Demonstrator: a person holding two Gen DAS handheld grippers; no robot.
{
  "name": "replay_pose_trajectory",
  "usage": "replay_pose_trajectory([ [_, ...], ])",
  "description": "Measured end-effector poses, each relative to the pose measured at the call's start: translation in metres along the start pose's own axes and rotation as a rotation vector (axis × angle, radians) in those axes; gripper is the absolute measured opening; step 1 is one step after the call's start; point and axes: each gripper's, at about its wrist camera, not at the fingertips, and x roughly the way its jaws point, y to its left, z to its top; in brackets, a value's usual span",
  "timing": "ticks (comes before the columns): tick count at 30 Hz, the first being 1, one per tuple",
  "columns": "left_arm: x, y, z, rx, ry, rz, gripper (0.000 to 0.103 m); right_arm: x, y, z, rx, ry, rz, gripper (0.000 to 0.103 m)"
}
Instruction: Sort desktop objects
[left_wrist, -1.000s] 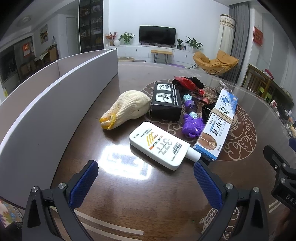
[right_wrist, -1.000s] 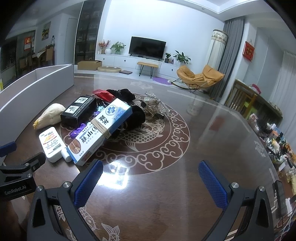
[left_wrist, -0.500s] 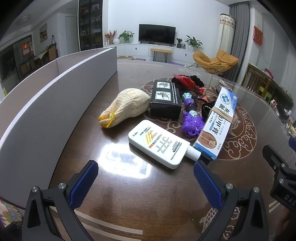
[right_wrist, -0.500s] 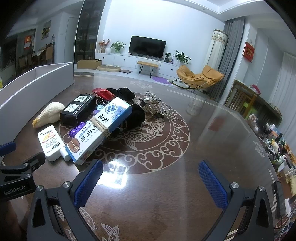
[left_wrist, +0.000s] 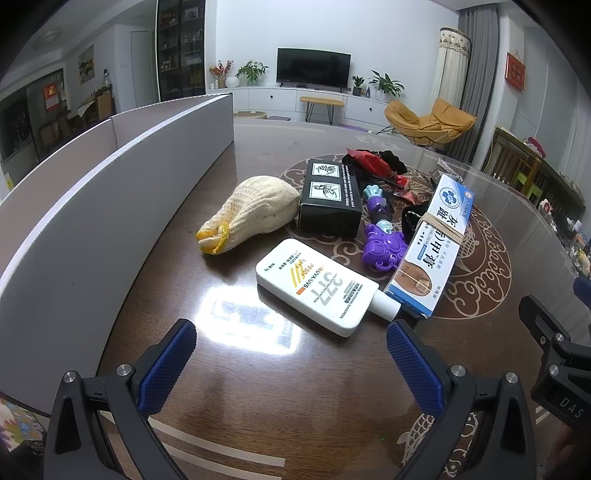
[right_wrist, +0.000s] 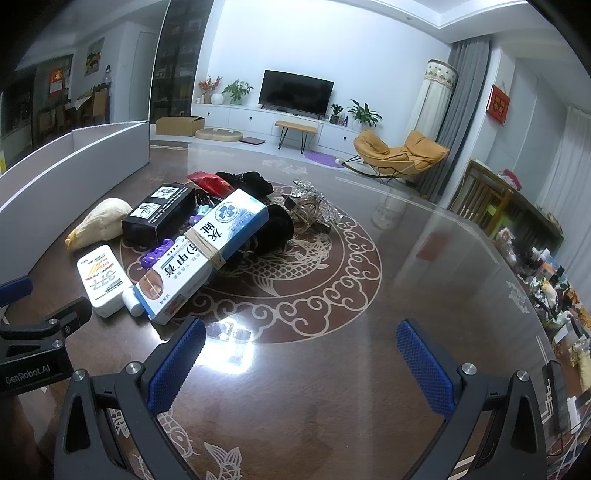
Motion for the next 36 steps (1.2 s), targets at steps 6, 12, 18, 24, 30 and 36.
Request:
replay_pose_trajectory([
  [6,0.000,0.000,0.000,0.001,0.000,-0.001,0.103,0.000,0.000,0.000,-0.001,0.000,-0.002,0.103],
  [12,0.000,0.000,0.000,0.001,0.000,0.000,0.103,0.000,0.001,-0.001,-0.001,0.001,-0.001,0.103],
  [18,0.000,0.000,0.000,0.001,0.000,0.000,0.103,0.000,0.001,-0.001,-0.001,0.001,-0.002,0.103],
  [24,0.003,0.006,0.000,-0.004,0.017,-0.012,0.103,0.007,0.001,0.003,0.012,0.011,0.036,0.103],
  [30,0.005,0.019,0.001,-0.071,0.029,-0.010,0.103,0.035,-0.002,0.044,0.149,0.009,0.230,0.103],
  [36,0.005,0.021,-0.001,-0.073,0.037,0.001,0.103,0.090,0.030,0.076,0.197,0.097,0.349,0.103],
])
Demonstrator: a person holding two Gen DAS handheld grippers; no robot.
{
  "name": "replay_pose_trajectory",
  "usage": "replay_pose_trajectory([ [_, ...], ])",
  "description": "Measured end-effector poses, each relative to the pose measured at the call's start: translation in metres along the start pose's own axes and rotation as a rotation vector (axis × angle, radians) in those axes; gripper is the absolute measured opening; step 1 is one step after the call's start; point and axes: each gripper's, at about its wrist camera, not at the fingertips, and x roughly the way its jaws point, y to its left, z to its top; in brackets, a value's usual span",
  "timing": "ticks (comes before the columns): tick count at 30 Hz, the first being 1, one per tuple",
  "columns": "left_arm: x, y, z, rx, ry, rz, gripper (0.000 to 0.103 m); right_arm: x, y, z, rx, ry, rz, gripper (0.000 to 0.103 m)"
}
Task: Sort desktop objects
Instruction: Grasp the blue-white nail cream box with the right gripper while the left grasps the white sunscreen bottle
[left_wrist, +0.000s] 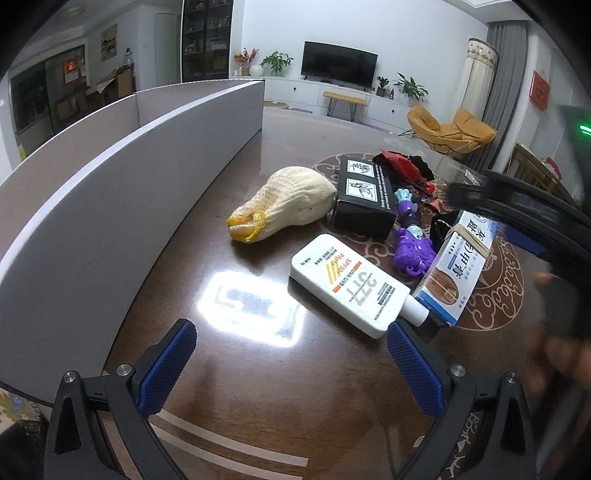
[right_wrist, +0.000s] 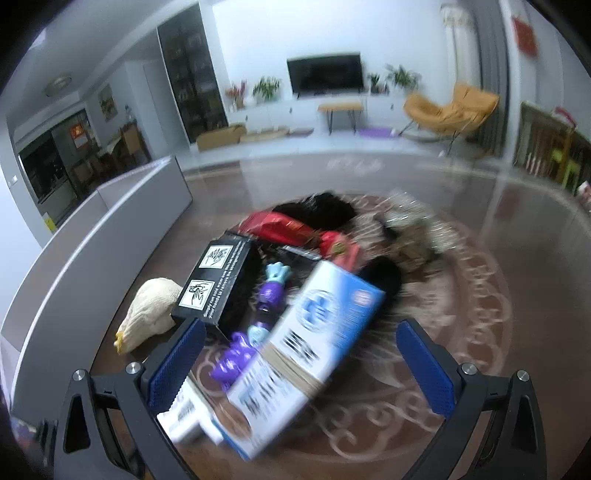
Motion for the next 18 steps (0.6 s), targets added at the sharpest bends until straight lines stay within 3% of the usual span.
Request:
replay_pose_trajectory([
  [6,0.004,0.006,0.000,-0.027,0.020,0.007,0.103,0.044,0.000,-0.017,0.025,0.167,0.002,0.102],
  [11,0.009,0.006,0.000,-0.040,0.042,-0.008,0.103,0.019,-0.042,-0.041,0.085,0.090,-0.001,0.094],
  [18,0.029,-0.012,0.019,-0.115,0.119,-0.048,0.103,-0.004,-0.064,-0.066,0.019,0.082,-0.046,0.094],
])
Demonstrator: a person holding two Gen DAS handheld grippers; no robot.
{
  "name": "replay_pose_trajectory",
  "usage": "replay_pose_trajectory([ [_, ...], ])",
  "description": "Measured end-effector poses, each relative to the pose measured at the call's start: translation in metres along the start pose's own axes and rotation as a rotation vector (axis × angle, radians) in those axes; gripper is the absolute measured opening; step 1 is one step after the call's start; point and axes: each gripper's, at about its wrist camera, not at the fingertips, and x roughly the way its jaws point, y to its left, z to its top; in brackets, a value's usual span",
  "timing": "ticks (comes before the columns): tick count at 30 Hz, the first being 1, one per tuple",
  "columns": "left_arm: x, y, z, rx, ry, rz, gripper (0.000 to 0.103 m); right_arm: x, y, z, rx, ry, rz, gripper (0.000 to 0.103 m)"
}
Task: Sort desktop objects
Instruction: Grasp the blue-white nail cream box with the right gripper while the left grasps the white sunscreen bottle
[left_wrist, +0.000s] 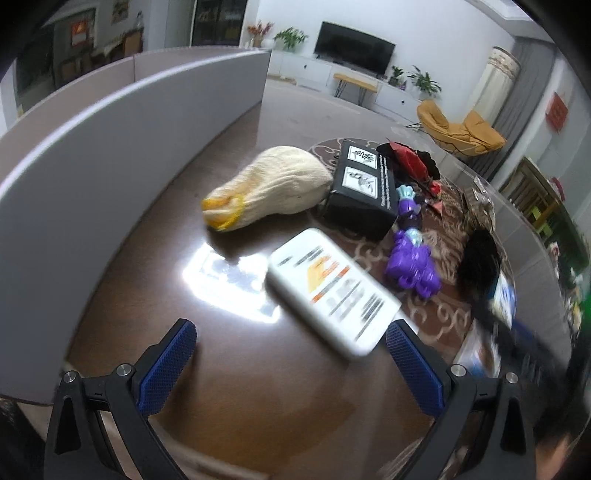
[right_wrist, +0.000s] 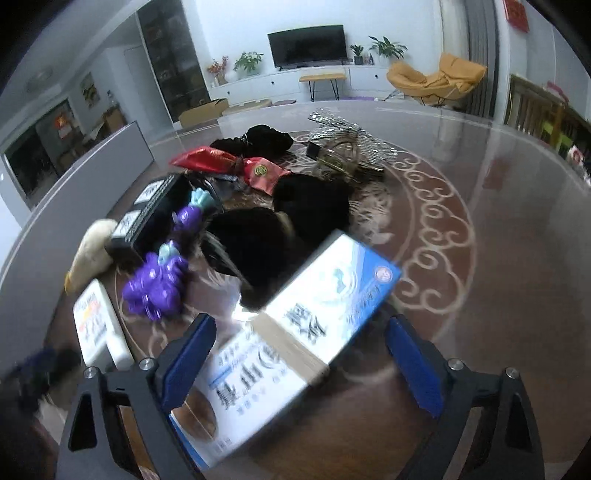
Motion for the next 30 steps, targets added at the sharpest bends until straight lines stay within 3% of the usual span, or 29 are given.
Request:
replay_pose_trajectory([
  [4,0.030,-0.022,0.022,-0.017,0.044,0.100,0.103,-0.008,-0.009,-0.006,0.019,-0.005,0.004,0.094],
  [7,0.044,-0.033,0.027,0.051,0.057,0.218,0.103,-0.010,-0.012,-0.005,0.029,-0.005,-0.001,0.095],
  [14,0.019,0.001,0.001,0.221,0.052,0.107,0.103,-0.016,-0.014,-0.009,-0.024,0.021,0.004,0.102],
  [17,0.017,0.007,-0.003,0.245,0.024,0.087,0.103,-0.014,-0.011,-0.009,-0.044,0.053,-0.011,0.103],
  [20,0.024,0.000,0.004,0.221,0.024,0.102,0.103,-0.002,0.003,-0.004,-0.105,0.110,-0.086,0.103],
  [23,0.030,-0.009,0.014,0.223,0.050,0.107,0.103,0.005,0.007,0.004,-0.146,0.154,-0.065,0.101],
  [24,0.030,-0.011,0.016,0.239,0.058,0.094,0.096,0.003,0.004,0.005,-0.135,0.163,-0.051,0.096],
  [25,0.028,-0.014,0.017,0.258,0.044,0.081,0.084,-0.002,0.000,0.005,-0.125,0.154,-0.058,0.072],
  [26,0.022,-0.016,0.016,0.283,0.019,0.060,0.052,-0.008,-0.004,0.004,-0.120,0.137,-0.058,0.055],
  [27,0.020,-0.018,0.012,0.306,0.023,0.065,0.051,-0.015,-0.009,0.002,-0.118,0.135,-0.062,0.046],
  [30,0.008,-0.014,-0.005,0.319,0.012,0.012,0.051,-0.033,-0.031,-0.013,-0.062,0.145,0.016,0.044],
])
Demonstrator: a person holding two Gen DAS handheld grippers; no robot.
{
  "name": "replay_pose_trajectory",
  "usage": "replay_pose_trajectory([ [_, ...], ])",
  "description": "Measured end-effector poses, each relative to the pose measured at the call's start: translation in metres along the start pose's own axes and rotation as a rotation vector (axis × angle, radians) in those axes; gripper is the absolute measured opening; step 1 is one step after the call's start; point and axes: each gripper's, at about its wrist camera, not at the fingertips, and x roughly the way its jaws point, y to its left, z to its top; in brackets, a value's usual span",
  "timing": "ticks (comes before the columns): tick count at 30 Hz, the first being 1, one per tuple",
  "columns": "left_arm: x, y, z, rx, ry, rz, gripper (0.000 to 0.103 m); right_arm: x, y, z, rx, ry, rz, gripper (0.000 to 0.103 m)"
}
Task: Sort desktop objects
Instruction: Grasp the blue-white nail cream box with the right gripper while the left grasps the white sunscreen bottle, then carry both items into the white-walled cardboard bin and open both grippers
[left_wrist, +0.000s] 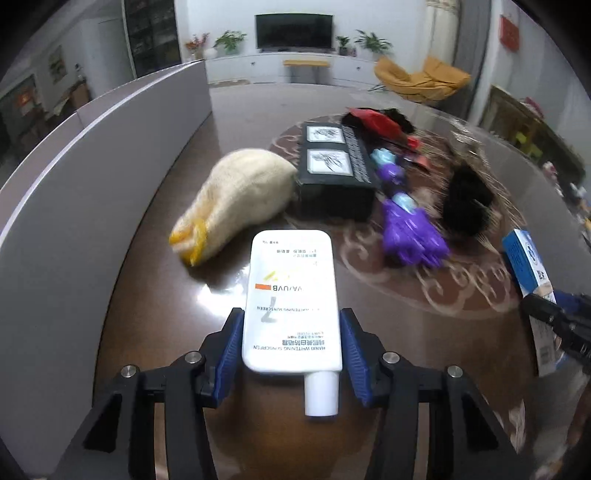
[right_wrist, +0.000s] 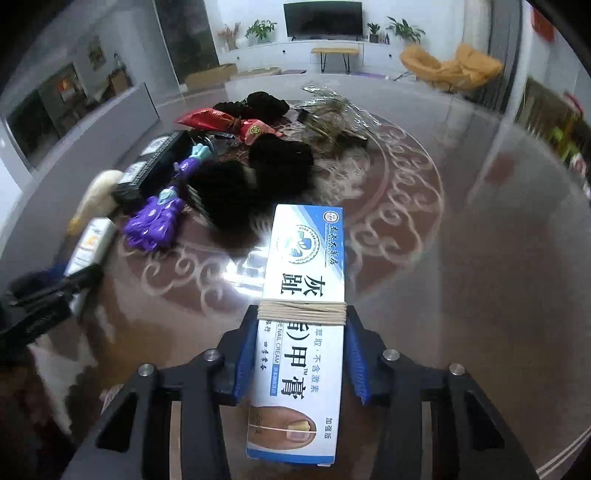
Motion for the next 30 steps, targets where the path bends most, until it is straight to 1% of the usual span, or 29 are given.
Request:
replay_pose_trajectory([
  [3,-0.016,0.004,-0.015,-0.045,-0.006,-0.096,0.051,-0.018,-0.014,-0.019,0.045,0.006,0.082,0.044],
  [6,-0.044,0.009,-0.019,-0.077,-0.064,-0.152,0.051,-0.036,-0.015,-0.030,0.065,0.009,0.131,0.044],
  [8,-0.064,0.008,-0.016,-0.090,-0.097,-0.177,0.051,-0.042,-0.008,-0.024,0.050,0.007,0.148,0.044],
  [10,-0.088,0.018,-0.014,-0.109,-0.138,-0.191,0.051,-0.051,0.007,-0.011,0.029,-0.012,0.180,0.044],
  [12,-0.109,0.036,-0.007,-0.128,-0.178,-0.190,0.051,-0.059,0.027,0.007,0.003,-0.038,0.217,0.044],
  [14,-0.132,0.063,0.000,-0.153,-0.220,-0.173,0.051,-0.068,0.051,0.022,-0.034,-0.065,0.255,0.044],
  [17,-0.154,0.111,0.016,-0.193,-0.268,-0.097,0.051,-0.077,0.108,0.052,-0.114,-0.098,0.334,0.044],
  [18,-0.158,0.130,0.020,-0.210,-0.274,-0.060,0.051,-0.079,0.137,0.064,-0.145,-0.106,0.379,0.044],
  [20,-0.157,0.171,0.027,-0.259,-0.259,-0.010,0.051,-0.081,0.182,0.079,-0.195,-0.117,0.447,0.044],
  [21,-0.153,0.194,0.029,-0.290,-0.240,0.013,0.051,-0.081,0.213,0.087,-0.230,-0.125,0.486,0.044],
  [24,-0.136,0.242,0.033,-0.334,-0.184,0.091,0.051,-0.075,0.290,0.100,-0.329,-0.137,0.550,0.044],
  [25,-0.128,0.255,0.033,-0.343,-0.161,0.111,0.051,-0.070,0.313,0.102,-0.354,-0.134,0.563,0.044],
  [27,-0.115,0.275,0.031,-0.363,-0.123,0.124,0.051,-0.055,0.351,0.105,-0.402,-0.120,0.570,0.044],
  [28,-0.105,0.280,0.029,-0.367,-0.099,0.133,0.051,-0.043,0.370,0.105,-0.429,-0.107,0.555,0.044],
  [30,-0.090,0.289,0.028,-0.360,-0.063,0.152,0.051,-0.022,0.393,0.105,-0.457,-0.082,0.530,0.044],
])
